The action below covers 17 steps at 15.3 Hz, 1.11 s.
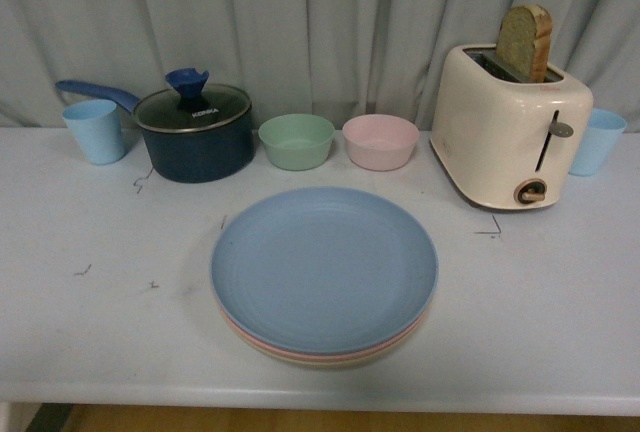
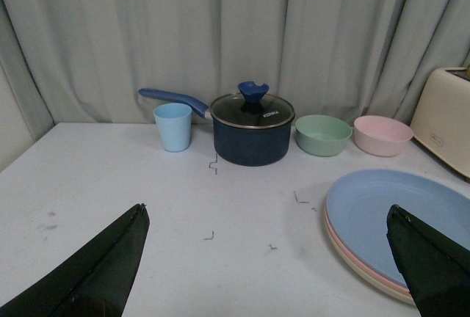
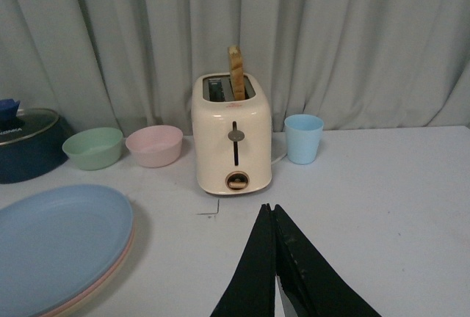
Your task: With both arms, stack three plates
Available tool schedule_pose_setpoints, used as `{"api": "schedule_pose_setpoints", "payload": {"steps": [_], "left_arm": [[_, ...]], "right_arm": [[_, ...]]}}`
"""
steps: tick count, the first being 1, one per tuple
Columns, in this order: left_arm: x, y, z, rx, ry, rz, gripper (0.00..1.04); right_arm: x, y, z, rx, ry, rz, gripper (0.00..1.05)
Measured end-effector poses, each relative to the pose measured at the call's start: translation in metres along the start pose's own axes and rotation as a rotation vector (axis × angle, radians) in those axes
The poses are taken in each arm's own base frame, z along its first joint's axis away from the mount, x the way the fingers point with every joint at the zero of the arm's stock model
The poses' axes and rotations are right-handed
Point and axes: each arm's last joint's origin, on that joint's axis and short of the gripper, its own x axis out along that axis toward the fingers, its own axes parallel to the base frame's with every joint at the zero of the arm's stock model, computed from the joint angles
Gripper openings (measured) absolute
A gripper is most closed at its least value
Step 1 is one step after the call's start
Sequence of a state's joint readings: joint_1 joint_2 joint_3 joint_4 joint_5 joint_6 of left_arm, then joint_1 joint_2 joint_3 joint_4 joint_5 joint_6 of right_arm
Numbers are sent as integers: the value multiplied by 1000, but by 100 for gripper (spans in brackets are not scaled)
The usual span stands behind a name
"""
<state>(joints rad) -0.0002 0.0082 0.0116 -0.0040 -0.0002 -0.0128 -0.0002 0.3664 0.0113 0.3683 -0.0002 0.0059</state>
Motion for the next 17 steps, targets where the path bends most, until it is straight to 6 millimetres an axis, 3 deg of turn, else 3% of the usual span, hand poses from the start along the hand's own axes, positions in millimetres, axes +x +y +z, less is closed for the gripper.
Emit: {"api": "schedule_pose_setpoints", "payload": {"steps": [13,16,17], "left_arm": [[0,0,0,0,0,0,98],[0,0,0,0,0,0,98],[0,0,0,0,0,0,98]], "right_arm": [[-13,0,0,0,1,0,2],[-24,0,-3,0,10,0,2],[-24,0,-3,-1,10,0,25]]}}
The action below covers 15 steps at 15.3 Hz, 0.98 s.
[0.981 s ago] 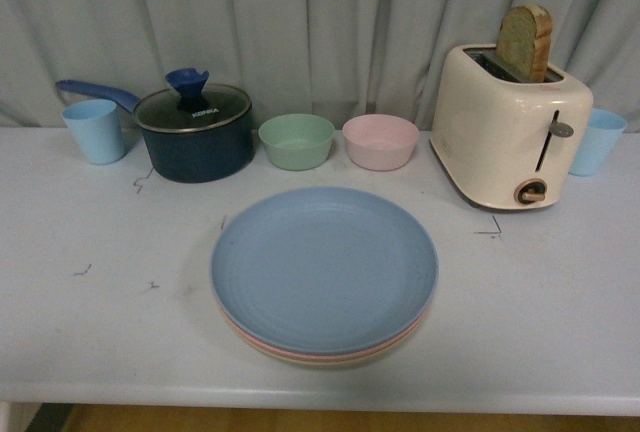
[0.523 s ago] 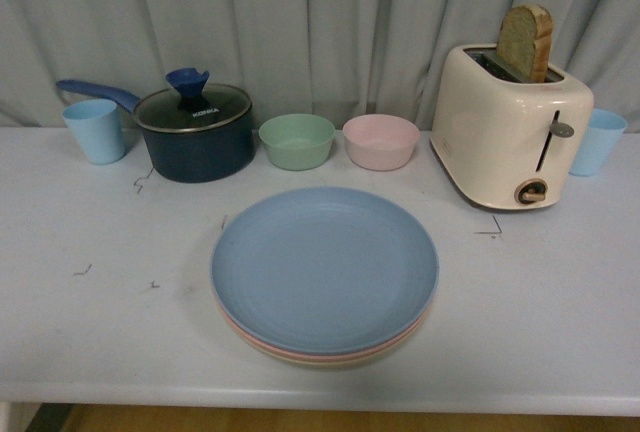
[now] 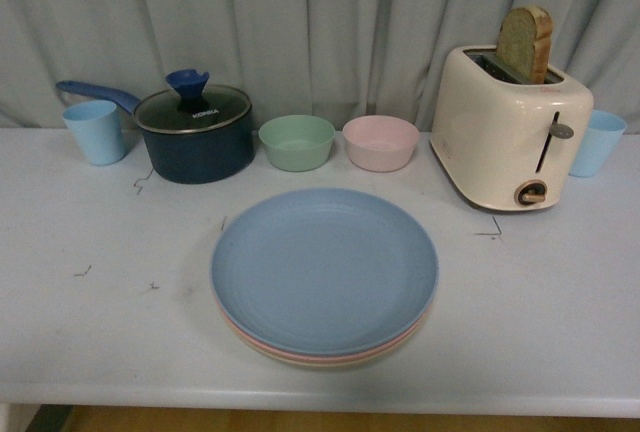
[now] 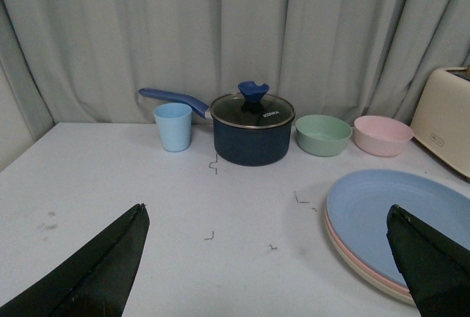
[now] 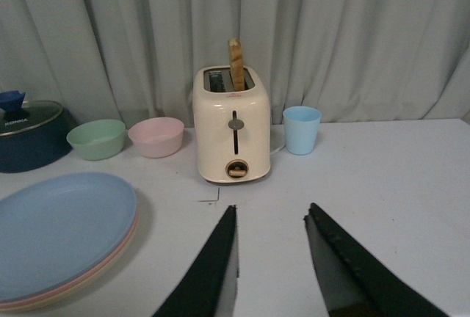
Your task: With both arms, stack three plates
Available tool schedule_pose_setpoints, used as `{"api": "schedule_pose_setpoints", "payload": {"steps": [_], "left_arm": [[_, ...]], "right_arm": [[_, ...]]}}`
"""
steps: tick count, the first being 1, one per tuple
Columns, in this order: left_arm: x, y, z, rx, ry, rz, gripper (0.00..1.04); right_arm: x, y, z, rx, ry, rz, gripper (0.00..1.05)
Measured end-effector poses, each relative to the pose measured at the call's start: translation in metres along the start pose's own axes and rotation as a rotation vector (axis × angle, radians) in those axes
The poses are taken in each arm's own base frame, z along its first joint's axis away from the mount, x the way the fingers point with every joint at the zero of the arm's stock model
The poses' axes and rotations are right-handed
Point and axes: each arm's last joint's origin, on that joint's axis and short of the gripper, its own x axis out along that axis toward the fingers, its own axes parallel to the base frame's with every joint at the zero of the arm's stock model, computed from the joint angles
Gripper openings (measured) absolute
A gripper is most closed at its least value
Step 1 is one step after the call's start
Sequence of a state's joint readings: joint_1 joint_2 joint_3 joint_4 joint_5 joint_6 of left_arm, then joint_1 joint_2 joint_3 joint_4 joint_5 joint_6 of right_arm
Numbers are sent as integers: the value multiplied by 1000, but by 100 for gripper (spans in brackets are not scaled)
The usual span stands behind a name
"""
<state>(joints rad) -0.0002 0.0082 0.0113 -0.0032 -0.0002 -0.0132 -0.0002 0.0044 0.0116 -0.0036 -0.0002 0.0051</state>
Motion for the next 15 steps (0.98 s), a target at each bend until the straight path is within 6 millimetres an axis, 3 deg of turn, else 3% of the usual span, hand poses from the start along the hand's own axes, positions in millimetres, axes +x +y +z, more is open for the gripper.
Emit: {"api": "schedule_pose_setpoints", "payload": {"steps": [1,2,15], "left_arm": [[0,0,0,0,0,0,98],[0,0,0,0,0,0,98],[0,0,0,0,0,0,98]], "right_arm": [[0,0,0,0,0,0,76],[0,0,0,0,0,0,98],[0,0,0,0,0,0,98]]}}
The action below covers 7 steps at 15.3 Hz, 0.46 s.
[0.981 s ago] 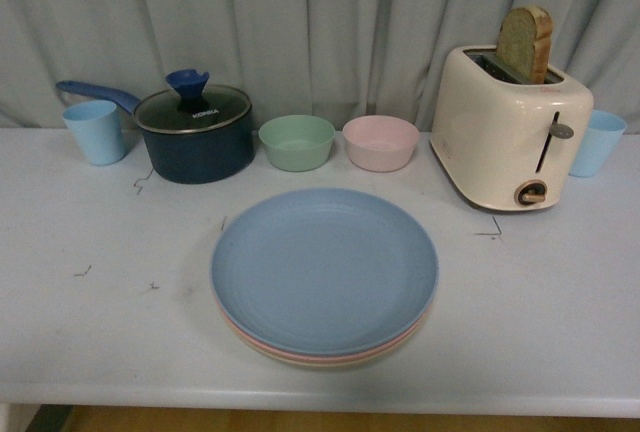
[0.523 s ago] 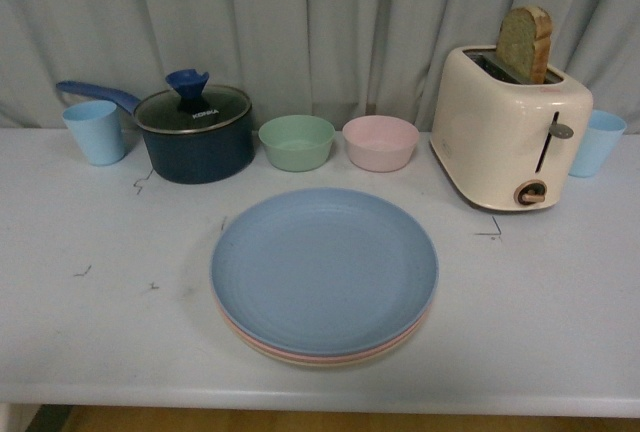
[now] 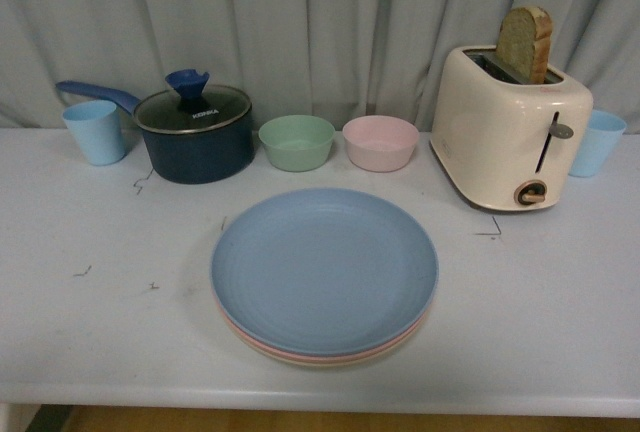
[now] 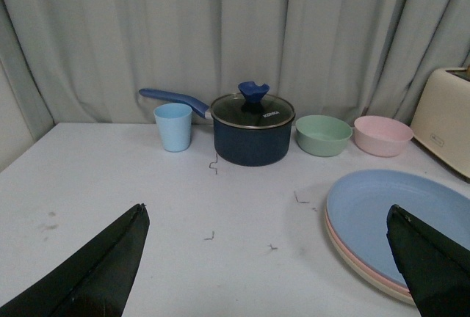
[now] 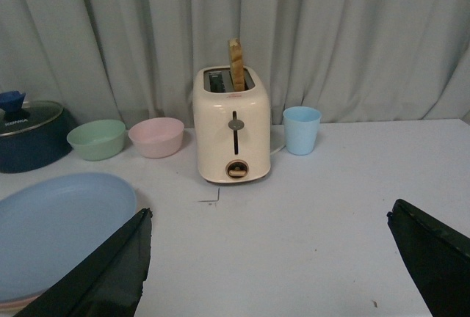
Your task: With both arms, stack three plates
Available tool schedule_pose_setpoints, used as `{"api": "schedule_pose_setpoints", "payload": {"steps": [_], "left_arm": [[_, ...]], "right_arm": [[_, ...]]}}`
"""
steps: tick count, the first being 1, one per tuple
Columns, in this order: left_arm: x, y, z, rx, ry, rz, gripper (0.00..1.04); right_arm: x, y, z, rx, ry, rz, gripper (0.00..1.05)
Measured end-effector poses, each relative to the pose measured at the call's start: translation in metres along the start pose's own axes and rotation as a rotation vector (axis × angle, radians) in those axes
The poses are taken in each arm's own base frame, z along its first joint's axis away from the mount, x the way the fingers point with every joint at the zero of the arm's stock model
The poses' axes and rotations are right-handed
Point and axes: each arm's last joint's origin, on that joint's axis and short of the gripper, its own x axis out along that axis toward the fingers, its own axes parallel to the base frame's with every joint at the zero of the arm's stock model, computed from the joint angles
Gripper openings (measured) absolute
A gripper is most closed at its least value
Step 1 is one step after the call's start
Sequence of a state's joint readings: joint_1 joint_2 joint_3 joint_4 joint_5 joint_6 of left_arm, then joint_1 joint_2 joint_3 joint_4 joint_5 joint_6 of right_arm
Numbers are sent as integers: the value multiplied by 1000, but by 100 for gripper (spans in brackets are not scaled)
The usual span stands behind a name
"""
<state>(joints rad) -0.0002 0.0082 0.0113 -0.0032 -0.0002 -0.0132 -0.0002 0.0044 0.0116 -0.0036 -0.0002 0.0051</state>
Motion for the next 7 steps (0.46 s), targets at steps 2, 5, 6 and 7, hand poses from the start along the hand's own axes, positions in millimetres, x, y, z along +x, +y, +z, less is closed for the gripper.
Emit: {"api": "schedule_pose_setpoints", "payload": {"steps": [2,5,6,7], "left_arm": [[0,0,0,0,0,0,98],[0,0,0,0,0,0,98],[0,0,0,0,0,0,98],[0,0,0,0,0,0,98]], "right_arm": [[0,0,0,0,0,0,98],[0,0,0,0,0,0,98],[0,0,0,0,0,0,98],[0,0,0,0,0,0,98]]}}
